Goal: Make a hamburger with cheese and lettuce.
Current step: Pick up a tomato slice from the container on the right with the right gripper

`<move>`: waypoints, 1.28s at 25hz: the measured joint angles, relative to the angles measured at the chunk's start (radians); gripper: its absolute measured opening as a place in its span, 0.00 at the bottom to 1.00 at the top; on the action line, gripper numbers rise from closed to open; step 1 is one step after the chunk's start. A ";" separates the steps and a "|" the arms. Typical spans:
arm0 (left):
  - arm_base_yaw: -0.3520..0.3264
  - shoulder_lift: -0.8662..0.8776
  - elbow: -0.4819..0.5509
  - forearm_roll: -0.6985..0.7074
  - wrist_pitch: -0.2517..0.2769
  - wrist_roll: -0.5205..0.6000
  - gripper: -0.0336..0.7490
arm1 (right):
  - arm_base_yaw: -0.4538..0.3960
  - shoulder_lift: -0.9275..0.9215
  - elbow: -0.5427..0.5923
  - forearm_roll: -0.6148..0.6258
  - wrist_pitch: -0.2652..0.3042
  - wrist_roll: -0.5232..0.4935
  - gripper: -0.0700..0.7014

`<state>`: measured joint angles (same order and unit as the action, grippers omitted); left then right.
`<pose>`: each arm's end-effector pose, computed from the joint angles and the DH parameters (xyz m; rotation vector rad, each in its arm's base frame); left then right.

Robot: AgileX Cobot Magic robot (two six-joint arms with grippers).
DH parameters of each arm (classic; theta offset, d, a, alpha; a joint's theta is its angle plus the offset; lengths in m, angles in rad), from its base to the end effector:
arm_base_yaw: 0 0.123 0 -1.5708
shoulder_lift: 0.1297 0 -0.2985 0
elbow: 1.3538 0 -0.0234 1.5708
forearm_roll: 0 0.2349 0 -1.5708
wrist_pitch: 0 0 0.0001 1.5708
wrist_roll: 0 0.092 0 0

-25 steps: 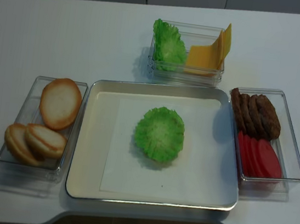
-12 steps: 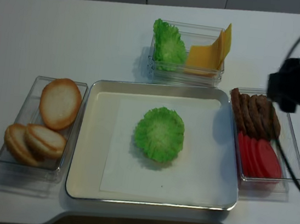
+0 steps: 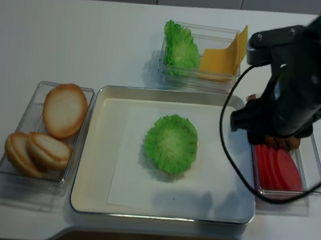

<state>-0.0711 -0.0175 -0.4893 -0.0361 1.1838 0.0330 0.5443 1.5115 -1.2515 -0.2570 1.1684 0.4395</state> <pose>-0.0388 -0.0003 0.2561 0.1170 2.1575 -0.0660 0.2488 0.1254 0.3166 -0.2514 2.8083 -0.1563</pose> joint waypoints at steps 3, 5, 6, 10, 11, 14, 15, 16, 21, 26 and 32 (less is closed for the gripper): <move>0.000 0.000 0.000 0.000 0.000 0.000 0.48 | 0.000 0.038 -0.022 -0.001 0.018 0.000 0.63; 0.000 0.000 0.000 0.000 0.000 0.000 0.48 | 0.000 0.055 -0.024 -0.001 0.023 -0.002 0.62; 0.000 0.000 0.000 0.000 0.000 0.000 0.48 | 0.000 0.062 -0.026 -0.002 0.025 -0.002 0.59; 0.000 0.000 0.000 0.000 0.000 0.000 0.48 | 0.000 0.098 -0.026 -0.002 0.029 -0.002 0.53; 0.000 0.000 0.000 0.000 0.000 0.000 0.48 | 0.000 0.108 -0.026 -0.004 0.032 -0.002 0.52; 0.000 0.000 0.000 0.000 0.000 0.000 0.48 | 0.000 0.127 -0.026 -0.004 0.032 -0.011 0.52; 0.000 0.000 0.000 0.000 0.000 0.000 0.48 | 0.000 0.129 -0.026 -0.004 0.032 -0.011 0.51; 0.000 0.000 0.000 0.000 0.000 0.000 0.48 | 0.000 0.133 -0.026 -0.004 0.032 -0.011 0.51; 0.000 0.000 0.000 0.000 0.000 0.000 0.48 | 0.000 0.159 -0.026 -0.010 0.032 -0.015 0.51; 0.000 0.000 0.000 0.000 0.000 0.000 0.48 | 0.000 0.188 -0.026 -0.014 0.032 -0.015 0.51; 0.000 0.000 0.000 0.000 0.000 0.000 0.48 | 0.000 0.193 -0.026 -0.036 0.030 -0.015 0.47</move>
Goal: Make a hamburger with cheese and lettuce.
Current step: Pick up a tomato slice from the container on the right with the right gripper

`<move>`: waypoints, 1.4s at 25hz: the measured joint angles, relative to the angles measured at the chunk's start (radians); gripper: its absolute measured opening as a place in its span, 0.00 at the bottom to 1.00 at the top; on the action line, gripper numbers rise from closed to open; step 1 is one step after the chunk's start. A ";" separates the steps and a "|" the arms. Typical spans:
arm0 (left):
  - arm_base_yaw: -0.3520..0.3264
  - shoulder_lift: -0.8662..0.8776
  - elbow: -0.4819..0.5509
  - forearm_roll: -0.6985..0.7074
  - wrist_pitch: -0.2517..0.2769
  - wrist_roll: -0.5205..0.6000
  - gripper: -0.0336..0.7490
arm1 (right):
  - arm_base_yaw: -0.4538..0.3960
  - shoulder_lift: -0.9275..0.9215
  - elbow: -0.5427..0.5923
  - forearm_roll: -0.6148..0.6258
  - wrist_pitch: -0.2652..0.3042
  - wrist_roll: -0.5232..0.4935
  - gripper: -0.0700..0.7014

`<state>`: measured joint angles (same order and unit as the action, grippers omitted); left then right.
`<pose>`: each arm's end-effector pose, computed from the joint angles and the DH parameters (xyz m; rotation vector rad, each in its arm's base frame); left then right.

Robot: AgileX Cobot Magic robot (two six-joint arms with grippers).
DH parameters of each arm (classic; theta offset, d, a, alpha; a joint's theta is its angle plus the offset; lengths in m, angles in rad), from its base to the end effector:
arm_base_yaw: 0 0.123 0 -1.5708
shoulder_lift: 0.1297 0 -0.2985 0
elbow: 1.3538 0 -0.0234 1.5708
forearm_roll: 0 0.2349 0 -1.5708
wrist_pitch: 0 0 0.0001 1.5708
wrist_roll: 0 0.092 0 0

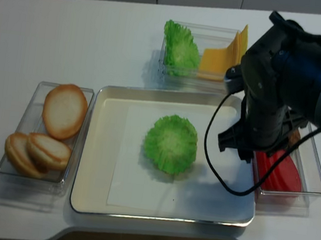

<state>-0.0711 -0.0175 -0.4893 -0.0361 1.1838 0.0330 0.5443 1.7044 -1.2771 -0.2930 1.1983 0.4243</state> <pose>-0.0388 -0.0003 0.2561 0.1170 2.1575 -0.0660 0.2789 0.1399 0.2664 -0.3298 2.9478 -0.3402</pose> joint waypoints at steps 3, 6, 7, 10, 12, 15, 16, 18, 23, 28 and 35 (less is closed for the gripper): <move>0.000 0.000 0.000 0.000 0.000 0.000 0.48 | 0.000 0.000 -0.002 -0.002 0.000 0.000 0.38; 0.000 0.000 0.000 0.000 0.000 0.000 0.48 | 0.000 0.000 -0.004 -0.002 0.000 0.000 0.32; 0.000 0.000 0.000 0.000 0.000 0.000 0.48 | 0.000 0.000 -0.006 -0.002 0.000 0.000 0.31; 0.000 0.000 0.000 0.000 0.000 0.000 0.48 | 0.000 0.000 -0.006 -0.003 0.000 0.000 0.29; 0.000 0.000 0.000 0.000 0.000 0.000 0.48 | 0.000 0.000 -0.006 -0.005 0.000 0.000 0.29; 0.000 0.000 0.000 0.000 0.000 0.000 0.48 | 0.000 0.002 -0.006 -0.009 0.000 0.000 0.28; 0.000 0.000 0.000 0.000 0.000 0.000 0.48 | 0.000 0.002 -0.006 -0.013 0.000 0.000 0.28; 0.000 0.000 0.000 0.000 0.000 0.000 0.48 | 0.000 0.006 -0.006 -0.018 0.000 -0.010 0.28; 0.000 0.000 0.000 0.000 0.000 0.000 0.48 | 0.000 0.017 -0.006 -0.020 0.000 -0.023 0.28; 0.000 0.000 0.000 0.000 0.000 0.000 0.48 | 0.000 0.019 -0.006 -0.020 0.000 -0.023 0.28; 0.000 0.000 0.000 0.000 0.000 0.000 0.48 | 0.000 0.019 -0.006 -0.022 -0.006 -0.025 0.26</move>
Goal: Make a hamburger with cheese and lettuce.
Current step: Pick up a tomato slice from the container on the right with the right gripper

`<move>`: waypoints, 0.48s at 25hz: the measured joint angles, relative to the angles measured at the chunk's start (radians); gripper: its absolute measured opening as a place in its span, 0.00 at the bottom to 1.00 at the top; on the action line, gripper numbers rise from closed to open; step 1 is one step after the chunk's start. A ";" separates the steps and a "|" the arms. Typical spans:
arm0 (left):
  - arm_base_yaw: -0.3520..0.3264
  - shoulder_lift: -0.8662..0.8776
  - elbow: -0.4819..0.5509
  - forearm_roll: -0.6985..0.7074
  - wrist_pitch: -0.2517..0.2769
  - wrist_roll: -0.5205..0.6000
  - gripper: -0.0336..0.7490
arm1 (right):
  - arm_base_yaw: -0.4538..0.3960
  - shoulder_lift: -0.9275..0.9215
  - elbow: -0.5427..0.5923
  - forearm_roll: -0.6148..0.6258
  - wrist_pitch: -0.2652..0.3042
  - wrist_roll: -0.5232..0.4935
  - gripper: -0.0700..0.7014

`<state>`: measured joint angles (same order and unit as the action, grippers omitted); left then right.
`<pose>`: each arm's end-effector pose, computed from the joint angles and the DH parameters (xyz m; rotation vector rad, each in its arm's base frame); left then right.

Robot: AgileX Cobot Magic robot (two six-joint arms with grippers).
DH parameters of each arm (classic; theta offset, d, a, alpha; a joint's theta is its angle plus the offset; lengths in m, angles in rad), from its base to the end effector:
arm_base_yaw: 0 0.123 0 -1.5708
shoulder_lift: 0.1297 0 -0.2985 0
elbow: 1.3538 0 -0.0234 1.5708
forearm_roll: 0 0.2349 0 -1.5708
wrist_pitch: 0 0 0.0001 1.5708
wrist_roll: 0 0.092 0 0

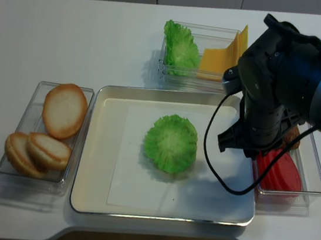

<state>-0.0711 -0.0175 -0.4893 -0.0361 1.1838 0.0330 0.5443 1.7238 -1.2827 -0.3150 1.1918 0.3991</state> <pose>-0.0388 -0.0003 0.2561 0.1170 2.1575 -0.0660 0.2835 0.1407 0.2622 -0.3824 2.9379 -0.3738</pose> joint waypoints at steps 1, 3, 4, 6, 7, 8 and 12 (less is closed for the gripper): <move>0.000 0.000 0.000 0.000 0.000 0.000 0.48 | 0.000 0.000 0.000 0.000 0.000 0.000 0.24; 0.000 0.000 0.000 0.000 0.000 0.000 0.48 | 0.000 0.000 0.000 0.000 -0.002 0.000 0.19; 0.000 0.000 0.000 0.000 0.000 0.000 0.48 | 0.000 0.000 0.000 0.000 -0.002 0.000 0.17; 0.000 0.000 0.000 0.000 0.000 0.000 0.48 | 0.000 0.000 0.000 0.000 -0.002 0.000 0.16; 0.000 0.000 0.000 0.000 0.000 0.000 0.48 | 0.000 0.000 0.000 0.000 -0.002 0.000 0.16; 0.000 0.000 0.000 0.000 0.000 0.000 0.48 | 0.000 0.000 0.000 0.000 -0.002 0.000 0.16; 0.000 0.000 0.000 0.000 0.000 0.000 0.48 | 0.000 0.000 0.000 -0.002 -0.002 -0.003 0.16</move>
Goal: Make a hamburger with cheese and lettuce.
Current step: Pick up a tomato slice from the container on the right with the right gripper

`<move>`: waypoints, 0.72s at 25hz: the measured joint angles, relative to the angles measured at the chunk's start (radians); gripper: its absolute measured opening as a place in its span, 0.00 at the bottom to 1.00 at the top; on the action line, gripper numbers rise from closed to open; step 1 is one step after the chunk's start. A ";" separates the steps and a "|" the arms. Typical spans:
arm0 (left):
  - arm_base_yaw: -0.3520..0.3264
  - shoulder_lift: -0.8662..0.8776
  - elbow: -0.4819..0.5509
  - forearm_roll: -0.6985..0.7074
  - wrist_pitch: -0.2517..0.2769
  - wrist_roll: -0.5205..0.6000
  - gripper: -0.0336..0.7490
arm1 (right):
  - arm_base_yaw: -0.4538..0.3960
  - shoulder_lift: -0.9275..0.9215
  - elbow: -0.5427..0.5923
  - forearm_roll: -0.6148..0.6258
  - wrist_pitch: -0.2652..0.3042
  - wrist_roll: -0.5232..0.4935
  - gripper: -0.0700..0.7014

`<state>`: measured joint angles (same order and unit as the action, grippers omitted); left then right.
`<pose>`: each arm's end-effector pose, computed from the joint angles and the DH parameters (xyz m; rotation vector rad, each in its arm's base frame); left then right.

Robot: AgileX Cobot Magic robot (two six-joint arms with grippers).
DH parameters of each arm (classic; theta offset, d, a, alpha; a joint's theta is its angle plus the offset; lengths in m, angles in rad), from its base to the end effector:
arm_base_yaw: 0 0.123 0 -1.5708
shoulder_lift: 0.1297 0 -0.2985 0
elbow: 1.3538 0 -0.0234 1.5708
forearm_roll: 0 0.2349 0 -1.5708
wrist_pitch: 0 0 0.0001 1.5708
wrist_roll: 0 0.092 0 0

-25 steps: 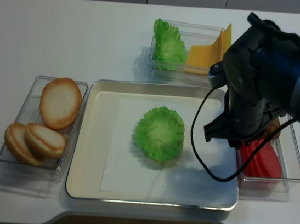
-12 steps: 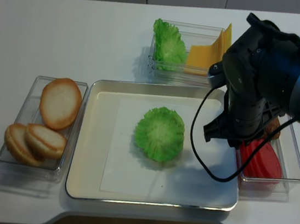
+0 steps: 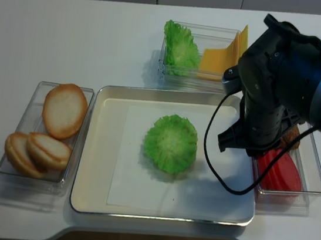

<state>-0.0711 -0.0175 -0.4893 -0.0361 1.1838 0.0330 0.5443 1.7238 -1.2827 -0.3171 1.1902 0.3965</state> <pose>-0.0388 -0.0003 0.2561 0.1170 2.1575 -0.0660 0.2838 0.1406 0.2622 -0.3874 2.9351 -0.3753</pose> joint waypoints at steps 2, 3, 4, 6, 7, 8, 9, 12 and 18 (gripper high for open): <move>0.000 0.000 0.000 0.000 0.000 0.000 0.48 | 0.000 0.000 0.000 0.000 0.000 -0.004 0.16; 0.000 0.000 0.000 0.000 0.000 0.000 0.48 | 0.000 0.000 0.000 0.000 0.000 -0.004 0.15; 0.000 0.000 0.000 0.000 0.000 0.000 0.48 | 0.000 0.000 0.000 0.000 0.000 -0.004 0.15; 0.000 0.000 0.000 0.000 0.000 0.000 0.48 | 0.000 0.000 0.000 -0.004 0.000 -0.006 0.15; 0.000 0.000 0.000 0.000 0.000 0.000 0.48 | 0.000 0.000 0.000 -0.008 0.000 -0.006 0.15; 0.000 0.000 0.000 0.000 0.000 0.000 0.48 | 0.000 0.000 0.000 -0.011 0.000 -0.006 0.15; 0.000 0.000 0.000 0.000 0.000 0.000 0.48 | 0.000 0.000 0.000 -0.011 0.000 -0.006 0.15; 0.000 0.000 0.000 0.000 0.000 0.000 0.48 | 0.000 0.000 -0.001 -0.016 0.002 -0.006 0.15; 0.000 0.000 0.000 0.000 0.000 0.000 0.48 | 0.000 -0.021 -0.001 -0.016 0.004 -0.006 0.15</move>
<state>-0.0711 -0.0175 -0.4893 -0.0361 1.1838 0.0330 0.5443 1.7031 -1.2833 -0.3328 1.1940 0.3907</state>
